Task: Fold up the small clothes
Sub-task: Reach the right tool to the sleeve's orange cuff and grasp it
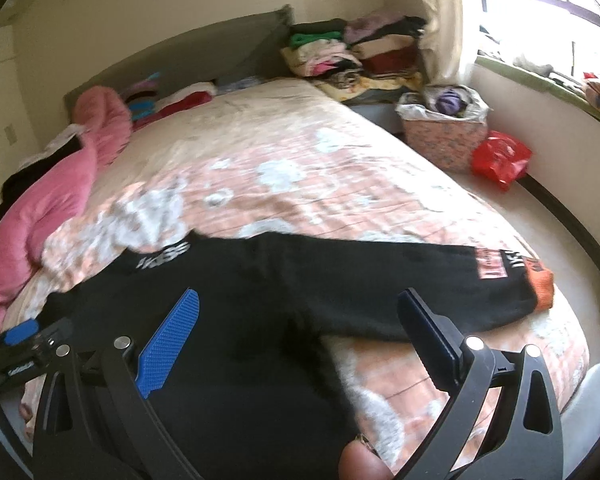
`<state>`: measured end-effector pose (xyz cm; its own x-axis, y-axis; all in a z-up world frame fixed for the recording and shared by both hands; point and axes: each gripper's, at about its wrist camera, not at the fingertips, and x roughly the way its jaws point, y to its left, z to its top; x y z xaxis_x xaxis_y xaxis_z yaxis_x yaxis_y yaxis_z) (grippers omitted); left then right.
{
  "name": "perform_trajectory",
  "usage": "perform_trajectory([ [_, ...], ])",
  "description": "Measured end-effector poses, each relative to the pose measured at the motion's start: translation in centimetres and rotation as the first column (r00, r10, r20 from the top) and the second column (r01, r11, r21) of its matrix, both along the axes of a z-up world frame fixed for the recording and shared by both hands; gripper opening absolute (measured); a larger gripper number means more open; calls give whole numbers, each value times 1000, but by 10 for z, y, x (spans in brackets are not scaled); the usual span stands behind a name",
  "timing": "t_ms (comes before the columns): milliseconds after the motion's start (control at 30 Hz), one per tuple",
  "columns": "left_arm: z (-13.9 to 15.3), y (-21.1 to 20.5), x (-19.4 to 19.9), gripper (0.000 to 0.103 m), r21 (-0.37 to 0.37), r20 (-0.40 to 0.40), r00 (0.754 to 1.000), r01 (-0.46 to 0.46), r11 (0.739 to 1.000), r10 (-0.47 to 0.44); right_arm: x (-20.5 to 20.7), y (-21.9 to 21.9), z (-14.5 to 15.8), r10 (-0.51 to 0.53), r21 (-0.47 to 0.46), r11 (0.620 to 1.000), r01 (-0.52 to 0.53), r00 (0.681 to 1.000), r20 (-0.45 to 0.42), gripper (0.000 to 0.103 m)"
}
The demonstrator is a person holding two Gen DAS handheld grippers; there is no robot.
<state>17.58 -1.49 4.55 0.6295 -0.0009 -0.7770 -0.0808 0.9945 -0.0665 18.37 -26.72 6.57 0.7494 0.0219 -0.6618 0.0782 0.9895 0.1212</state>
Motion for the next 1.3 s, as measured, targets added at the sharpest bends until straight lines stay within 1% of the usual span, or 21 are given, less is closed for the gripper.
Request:
perform_trajectory([
  [200, -8, -16, 22, 94, 1, -22, 1000, 21, 1000, -21, 14, -46, -13, -128, 1, 992, 128, 992, -21, 99],
  [333, -14, -30, 34, 94, -9, -40, 998, 52, 999, -53, 23, -84, -30, -226, 24, 974, 227, 973, -56, 99],
  [467, -21, -47, 44, 94, 1, -59, 995, 80, 997, -80, 27, -118, -47, -302, 60, 949, 308, 949, -97, 99],
  [600, -30, -67, 55, 94, 8, -82, 991, 111, 994, -110, 29, -143, -60, -377, 31, 923, 383, 919, -115, 99],
  [700, -37, -81, 61, 94, 9, -99, 985, 140, 990, -138, 28, -160, -69, -410, 60, 905, 421, 901, -140, 99],
  [833, -44, -100, 70, 94, 30, -103, 980, 172, 985, -168, 28, -184, -84, -465, 75, 871, 485, 865, -189, 99],
  [933, -49, -109, 77, 94, 24, -113, 977, 184, 983, -180, 29, -197, -98, -485, 94, 852, 515, 844, -230, 99],
  [1067, -56, -119, 83, 94, 27, -122, 973, 199, 980, -195, 30, -210, -113, -490, 132, 834, 535, 830, -266, 99],
  [1133, -60, -123, 85, 94, 27, -130, 971, 205, 978, -200, 33, -216, -120, -493, 136, 830, 541, 825, -276, 99],
  [1233, -68, -128, 91, 94, 34, -146, 969, 204, 978, -197, 38, -222, -124, -492, 139, 830, 540, 827, -273, 99],
  [1300, -73, -130, 94, 94, 24, -157, 967, 205, 978, -199, 41, -226, -126, -488, 141, 832, 536, 829, -272, 99],
])
